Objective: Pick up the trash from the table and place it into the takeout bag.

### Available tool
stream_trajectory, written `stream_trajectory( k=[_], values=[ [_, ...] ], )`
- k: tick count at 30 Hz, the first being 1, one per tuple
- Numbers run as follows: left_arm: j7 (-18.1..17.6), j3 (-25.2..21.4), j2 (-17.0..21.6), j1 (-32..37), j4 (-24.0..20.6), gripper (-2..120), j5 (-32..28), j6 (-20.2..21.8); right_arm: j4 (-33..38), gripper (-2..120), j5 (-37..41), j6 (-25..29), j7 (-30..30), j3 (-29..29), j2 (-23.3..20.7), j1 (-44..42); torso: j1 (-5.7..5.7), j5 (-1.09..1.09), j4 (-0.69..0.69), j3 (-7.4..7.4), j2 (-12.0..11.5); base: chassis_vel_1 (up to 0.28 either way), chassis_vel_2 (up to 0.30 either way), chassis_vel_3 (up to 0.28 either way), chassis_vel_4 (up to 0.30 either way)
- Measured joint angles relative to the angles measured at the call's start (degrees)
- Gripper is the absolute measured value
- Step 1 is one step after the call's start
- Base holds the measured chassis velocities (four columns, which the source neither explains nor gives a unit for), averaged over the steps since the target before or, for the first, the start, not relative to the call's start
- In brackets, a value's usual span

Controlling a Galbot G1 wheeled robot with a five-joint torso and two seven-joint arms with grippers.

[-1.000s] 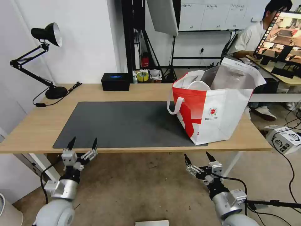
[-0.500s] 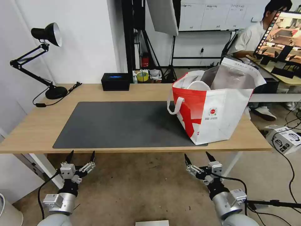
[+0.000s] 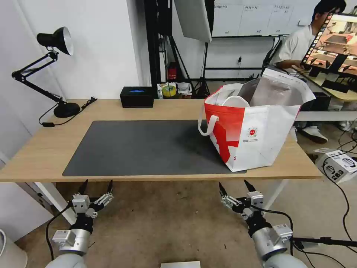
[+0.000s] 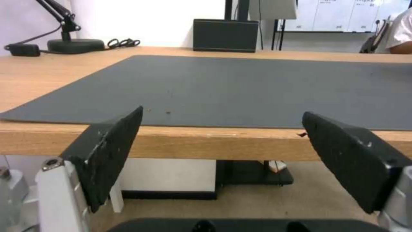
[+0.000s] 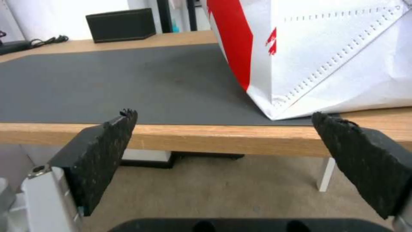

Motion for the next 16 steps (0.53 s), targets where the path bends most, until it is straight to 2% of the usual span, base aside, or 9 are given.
stream_trajectory(
  k=[16],
  values=[
    [-0.1,0.1,0.1,-0.1,0.0,100,-0.1,0.1,0.0,100,0.0,0.0,0.0,0.0,0.0,0.0,0.00,0.00,0.00,0.00,0.0,0.000,0.000,0.000,0.000]
  ],
)
